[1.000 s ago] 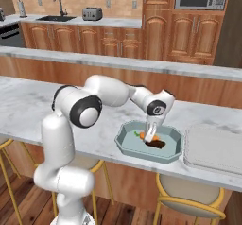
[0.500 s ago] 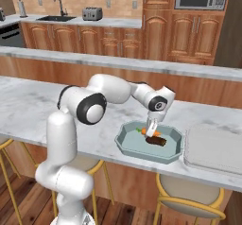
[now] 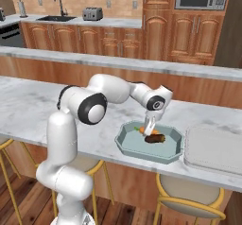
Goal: Place the cold items (carrot and sweet potato) from the fridge in one tupperware on the dining counter. Place the warm items (kebab skewer and hot dog) in the stove area in another tupperware.
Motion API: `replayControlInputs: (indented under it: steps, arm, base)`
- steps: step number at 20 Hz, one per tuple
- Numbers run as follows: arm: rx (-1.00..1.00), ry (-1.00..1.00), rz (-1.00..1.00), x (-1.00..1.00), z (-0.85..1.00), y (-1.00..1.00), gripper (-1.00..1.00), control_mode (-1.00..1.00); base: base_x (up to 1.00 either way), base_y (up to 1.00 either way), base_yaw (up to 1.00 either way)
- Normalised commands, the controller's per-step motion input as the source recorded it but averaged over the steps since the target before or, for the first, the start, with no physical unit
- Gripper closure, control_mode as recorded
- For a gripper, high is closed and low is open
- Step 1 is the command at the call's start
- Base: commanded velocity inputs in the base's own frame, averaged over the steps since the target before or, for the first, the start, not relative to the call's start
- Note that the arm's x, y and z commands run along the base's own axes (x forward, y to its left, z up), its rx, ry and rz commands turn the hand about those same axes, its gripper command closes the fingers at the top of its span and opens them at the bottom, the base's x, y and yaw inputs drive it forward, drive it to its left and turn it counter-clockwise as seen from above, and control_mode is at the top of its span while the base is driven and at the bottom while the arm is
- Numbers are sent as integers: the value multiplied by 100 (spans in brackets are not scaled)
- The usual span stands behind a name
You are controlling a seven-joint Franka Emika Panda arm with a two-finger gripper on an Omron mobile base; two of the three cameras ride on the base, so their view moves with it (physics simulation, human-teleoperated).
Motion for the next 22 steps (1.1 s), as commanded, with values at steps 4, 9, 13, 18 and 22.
replayControlInputs:
  steps: [4,9,13,18,22]
  arm:
    - [0,0,3,-11,-39,16,100,-100]
    - [0,-1,7,-37,-32,8,100,-100]
    - [0,0,7,-28,-15,11,100,-100]
    - [3,-1,5,-8,0,22,100,-100]
    - [1,0,2,-9,0,33,100,-100]
  base:
    - [0,0,0]
    - [0,0,0]
    - [0,0,0]
    - [0,0,0]
    - [0,0,0]
